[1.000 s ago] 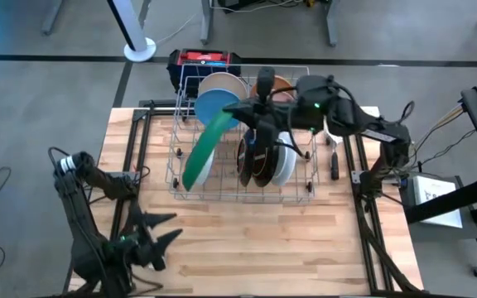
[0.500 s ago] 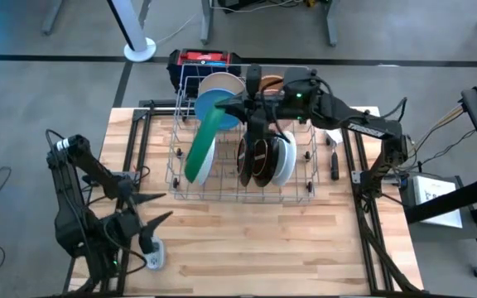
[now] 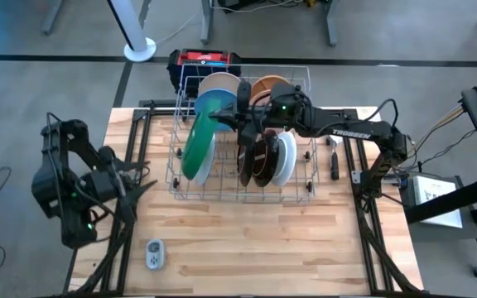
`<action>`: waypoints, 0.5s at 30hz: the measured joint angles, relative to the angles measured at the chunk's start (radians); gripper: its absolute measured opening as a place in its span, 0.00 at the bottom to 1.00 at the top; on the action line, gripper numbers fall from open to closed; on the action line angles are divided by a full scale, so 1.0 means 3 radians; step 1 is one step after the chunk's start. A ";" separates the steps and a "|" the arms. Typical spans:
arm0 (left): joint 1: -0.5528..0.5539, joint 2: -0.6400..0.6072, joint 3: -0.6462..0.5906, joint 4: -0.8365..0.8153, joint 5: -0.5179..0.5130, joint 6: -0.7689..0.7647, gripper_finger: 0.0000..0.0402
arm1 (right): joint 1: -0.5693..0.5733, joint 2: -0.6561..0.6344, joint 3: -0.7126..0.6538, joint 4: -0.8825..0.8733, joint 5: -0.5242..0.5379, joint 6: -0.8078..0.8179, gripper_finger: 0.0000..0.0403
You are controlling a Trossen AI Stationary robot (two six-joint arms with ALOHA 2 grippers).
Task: Sort dishes
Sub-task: Put the green plate into the dish rack
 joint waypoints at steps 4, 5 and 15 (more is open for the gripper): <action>0.0000 -0.0148 -0.0023 0.0000 -0.0018 0.0010 0.56 | 0.0001 0.0052 -0.0124 0.0306 -0.0024 -0.0036 0.00; 0.0000 -0.0176 -0.0031 0.0000 -0.0037 0.0010 0.56 | -0.0006 0.0070 -0.0143 0.0344 -0.0028 -0.0044 0.00; 0.0000 -0.0257 -0.0038 0.0000 -0.0075 0.0011 0.56 | -0.0043 0.0381 -0.0154 0.0574 -0.0108 -0.0192 0.00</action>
